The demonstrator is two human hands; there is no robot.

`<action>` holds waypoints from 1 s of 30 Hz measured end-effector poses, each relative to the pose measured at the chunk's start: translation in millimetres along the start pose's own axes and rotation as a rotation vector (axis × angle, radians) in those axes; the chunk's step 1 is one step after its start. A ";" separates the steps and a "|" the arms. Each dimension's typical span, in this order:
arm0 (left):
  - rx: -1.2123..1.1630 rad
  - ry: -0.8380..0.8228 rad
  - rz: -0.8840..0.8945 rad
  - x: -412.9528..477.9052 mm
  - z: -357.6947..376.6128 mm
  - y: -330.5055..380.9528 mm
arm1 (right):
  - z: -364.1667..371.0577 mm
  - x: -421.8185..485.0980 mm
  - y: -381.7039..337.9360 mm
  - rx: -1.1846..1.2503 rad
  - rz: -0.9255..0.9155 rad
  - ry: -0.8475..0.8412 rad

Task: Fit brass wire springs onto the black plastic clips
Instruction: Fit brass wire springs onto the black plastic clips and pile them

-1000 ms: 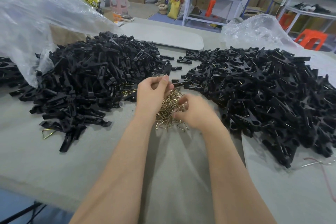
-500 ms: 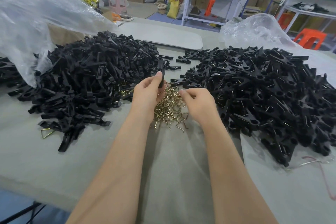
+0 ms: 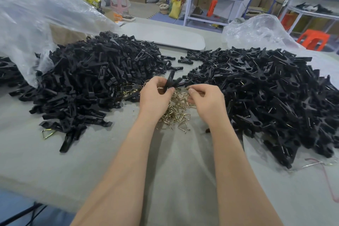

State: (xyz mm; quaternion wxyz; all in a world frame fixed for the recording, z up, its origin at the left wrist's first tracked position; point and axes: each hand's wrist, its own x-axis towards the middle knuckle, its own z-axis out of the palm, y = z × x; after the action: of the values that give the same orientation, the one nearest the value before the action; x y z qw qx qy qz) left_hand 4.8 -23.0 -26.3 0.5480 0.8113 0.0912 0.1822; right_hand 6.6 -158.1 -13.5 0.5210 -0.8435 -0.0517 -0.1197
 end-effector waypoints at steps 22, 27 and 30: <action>0.189 -0.029 0.119 -3.5 3.2 -3.3 | -0.8 1.2 -6.2 0.776 0.354 0.010; 0.302 -0.068 0.240 -4.7 4.8 -3.6 | -4.3 3.9 1.2 0.379 0.261 0.022; 0.320 -0.082 0.301 -6.3 5.3 -2.5 | -5.4 4.3 2.3 0.205 0.197 0.035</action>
State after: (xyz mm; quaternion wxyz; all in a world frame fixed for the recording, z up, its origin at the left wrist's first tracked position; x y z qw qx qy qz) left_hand 1.2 -28.8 -31.6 0.3821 0.8992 -0.0254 0.2118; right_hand 10.4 -164.2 -12.2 0.6145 -0.7846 0.0286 -0.0767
